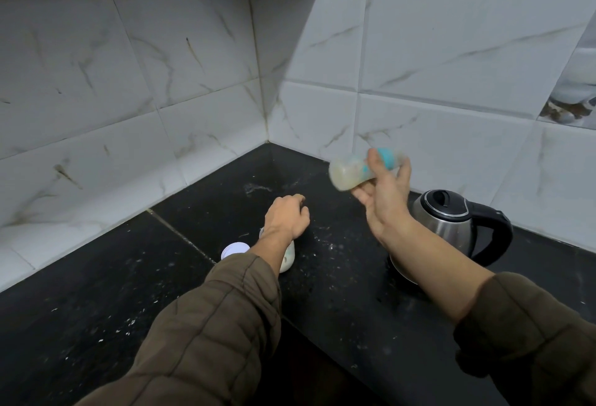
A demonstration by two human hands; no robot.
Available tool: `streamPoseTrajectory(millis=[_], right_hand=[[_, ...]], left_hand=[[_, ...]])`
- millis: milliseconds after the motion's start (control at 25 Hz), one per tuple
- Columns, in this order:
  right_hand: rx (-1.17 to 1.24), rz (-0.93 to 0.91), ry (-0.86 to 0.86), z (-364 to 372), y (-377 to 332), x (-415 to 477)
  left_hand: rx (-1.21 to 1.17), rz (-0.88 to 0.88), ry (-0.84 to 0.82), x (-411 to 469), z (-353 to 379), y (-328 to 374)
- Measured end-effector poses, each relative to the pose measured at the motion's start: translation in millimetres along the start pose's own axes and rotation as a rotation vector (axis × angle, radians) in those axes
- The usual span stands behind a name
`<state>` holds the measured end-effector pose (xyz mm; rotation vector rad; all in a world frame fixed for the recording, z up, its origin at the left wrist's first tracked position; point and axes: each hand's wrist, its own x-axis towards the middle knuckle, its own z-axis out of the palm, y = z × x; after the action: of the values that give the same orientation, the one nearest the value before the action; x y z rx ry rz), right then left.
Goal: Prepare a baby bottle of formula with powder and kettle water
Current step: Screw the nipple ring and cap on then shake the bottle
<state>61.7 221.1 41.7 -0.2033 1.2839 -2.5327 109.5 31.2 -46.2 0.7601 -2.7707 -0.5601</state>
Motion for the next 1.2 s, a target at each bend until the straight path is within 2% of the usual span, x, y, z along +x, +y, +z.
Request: streamPoseTrajectory(millis=[80, 160, 280, 360, 560, 600, 760, 840, 960, 1000, 1040, 1200], right_hand=[[-0.265, -0.056, -0.152, -2.5, 4.2, -14.2], [-0.346, -0.100, -0.216, -4.1, 6.7, -21.7], [-0.142, -0.122, 0.010, 2.6, 1.1, -15.6], [-0.055, -0.110, 0.066, 6.0, -1.4, -12.2], [-0.378, -0.068, -0.281, -1.3, 10.7, -35.3], [-0.355, -0.084, -0.258, -1.8, 11.7, -36.7], [-0.088, -0.100, 0.099, 2.2, 10.3, -22.7], [-0.147, -0.078, 0.062, -3.1, 12.7, -21.7], [-0.406, -0.065, -0.197, -12.6, 19.0, -32.8], [-0.422, -0.069, -0.224, -14.4, 20.2, -33.6], [-0.391, -0.083, -0.197, -13.8, 19.9, -32.8], [-0.125, -0.112, 0.144, -4.3, 14.8, -13.0]], left_hand=[[-0.005, 0.002, -0.009, 1.9, 0.8, 1.7], [-0.006, 0.007, -0.016, 1.0, -1.4, 5.4], [-0.008, 0.011, -0.006, 0.9, -0.5, 4.7], [0.002, 0.008, 0.005, 0.3, -0.3, 4.7], [0.004, 0.002, -0.049, 0.1, -2.8, 10.4], [0.004, 0.009, -0.042, 0.6, -2.8, 10.4], [0.011, 0.025, 0.020, 2.4, 0.2, 4.9], [0.015, 0.026, 0.018, 3.8, 1.0, 3.0], [0.020, 0.031, -0.012, 6.8, 2.5, 2.9], [0.021, 0.028, -0.019, 6.9, 2.4, 3.5], [0.020, 0.028, -0.018, 7.6, 2.4, 3.5], [0.025, 0.034, 0.020, 6.7, -0.6, 2.8]])
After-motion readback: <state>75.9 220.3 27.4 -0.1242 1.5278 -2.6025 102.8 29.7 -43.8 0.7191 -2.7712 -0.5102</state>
